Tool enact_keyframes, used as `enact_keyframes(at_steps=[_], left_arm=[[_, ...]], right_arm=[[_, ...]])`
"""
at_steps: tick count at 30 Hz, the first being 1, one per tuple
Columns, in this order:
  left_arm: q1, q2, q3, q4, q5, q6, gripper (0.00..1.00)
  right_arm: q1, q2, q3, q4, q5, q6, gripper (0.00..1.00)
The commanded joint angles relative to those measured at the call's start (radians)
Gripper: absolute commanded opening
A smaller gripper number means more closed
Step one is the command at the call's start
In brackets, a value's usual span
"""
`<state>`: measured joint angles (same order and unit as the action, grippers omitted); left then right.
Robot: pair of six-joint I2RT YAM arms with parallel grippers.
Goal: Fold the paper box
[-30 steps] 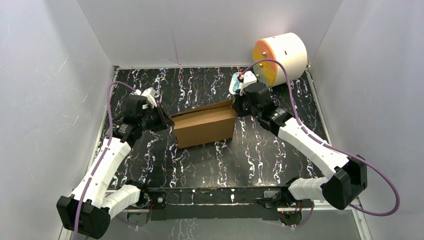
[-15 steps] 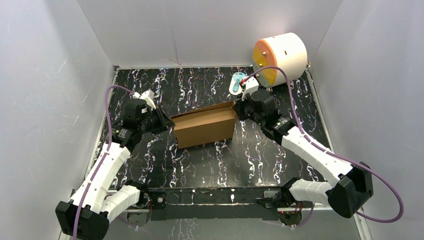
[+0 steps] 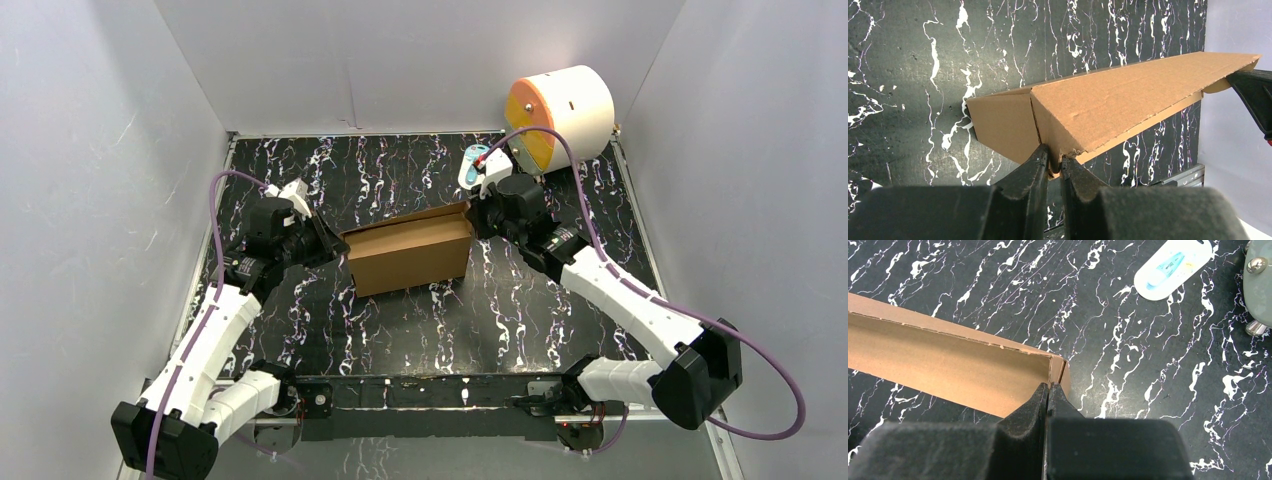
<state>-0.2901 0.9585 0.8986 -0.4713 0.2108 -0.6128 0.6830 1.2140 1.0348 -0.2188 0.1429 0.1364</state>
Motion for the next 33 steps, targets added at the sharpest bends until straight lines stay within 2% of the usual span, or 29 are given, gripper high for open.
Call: enact_keyframes(at_steps=[1, 10, 19, 25, 33], left_arm=[[-0.004, 0.029, -0.019, -0.108, -0.040, 0.016, 0.13], [-0.004, 0.034, -0.011, -0.113, -0.047, 0.018, 0.13], [-0.004, 0.042, -0.009, -0.115, -0.058, 0.019, 0.13], [-0.004, 0.036, -0.008, -0.118, -0.057, 0.017, 0.15], [-0.004, 0.020, -0.011, -0.102, -0.047, 0.001, 0.20]], right_arm=[[0.012, 0.033, 0.002, -0.152, -0.018, -0.015, 0.03], [0.013, 0.046, -0.020, -0.132, -0.013, -0.055, 0.02], [0.013, 0.064, 0.059, -0.151, 0.030, -0.107, 0.01], [0.013, 0.073, 0.000, -0.137, -0.034, -0.060, 0.01], [0.012, 0.014, -0.179, -0.011, -0.065, -0.005, 0.03]])
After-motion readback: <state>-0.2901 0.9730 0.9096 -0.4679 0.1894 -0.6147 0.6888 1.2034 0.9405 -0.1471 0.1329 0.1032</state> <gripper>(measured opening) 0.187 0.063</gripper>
